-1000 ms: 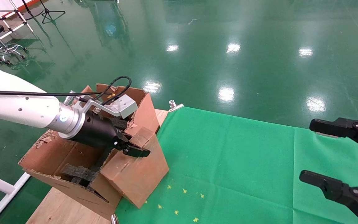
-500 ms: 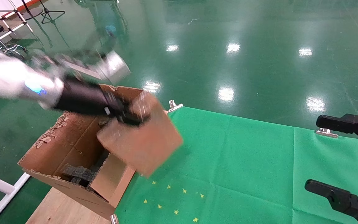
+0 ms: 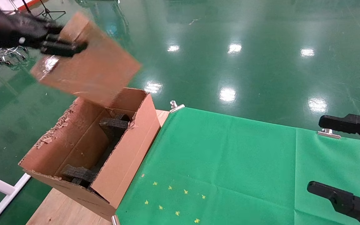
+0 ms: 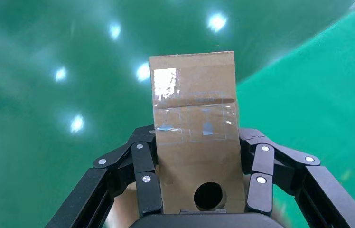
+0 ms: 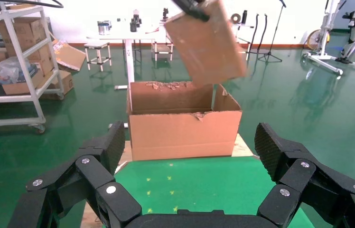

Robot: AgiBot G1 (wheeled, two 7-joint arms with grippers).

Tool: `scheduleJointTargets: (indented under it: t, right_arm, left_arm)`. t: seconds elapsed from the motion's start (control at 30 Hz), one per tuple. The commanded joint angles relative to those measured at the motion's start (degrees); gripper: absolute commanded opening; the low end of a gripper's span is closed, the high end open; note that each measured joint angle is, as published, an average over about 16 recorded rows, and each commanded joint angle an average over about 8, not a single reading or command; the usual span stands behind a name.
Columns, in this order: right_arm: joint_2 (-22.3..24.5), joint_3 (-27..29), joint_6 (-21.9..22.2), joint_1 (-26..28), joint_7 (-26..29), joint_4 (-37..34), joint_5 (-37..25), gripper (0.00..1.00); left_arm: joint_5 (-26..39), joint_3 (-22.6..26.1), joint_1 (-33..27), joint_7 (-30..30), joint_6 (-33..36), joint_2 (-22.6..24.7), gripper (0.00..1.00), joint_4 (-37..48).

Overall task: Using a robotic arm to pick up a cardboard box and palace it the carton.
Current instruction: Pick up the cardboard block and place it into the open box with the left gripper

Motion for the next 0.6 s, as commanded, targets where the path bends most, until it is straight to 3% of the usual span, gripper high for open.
scheduleJointTargets:
  t: [0.03, 0.23, 0.6]
  right_arm:
    - [0.0, 0.0, 0.0, 0.0, 0.0, 0.0, 0.0, 1.0]
    - [0.0, 0.0, 0.0, 0.0, 0.0, 0.0, 0.0, 1.0]
    - [0.0, 0.0, 0.0, 0.0, 0.0, 0.0, 0.0, 1.0]
  left_arm:
    - [2.67, 1.24, -1.36, 3.26, 0.53, -0.45, 0.0, 2.87]
    - [7.77, 4.45, -0.32, 8.56, -2.08, 0.65, 0.0, 14.11]
    - [11.0, 6.0, 2.9, 12.65, -12.04, 5.59, 0.0, 31.4]
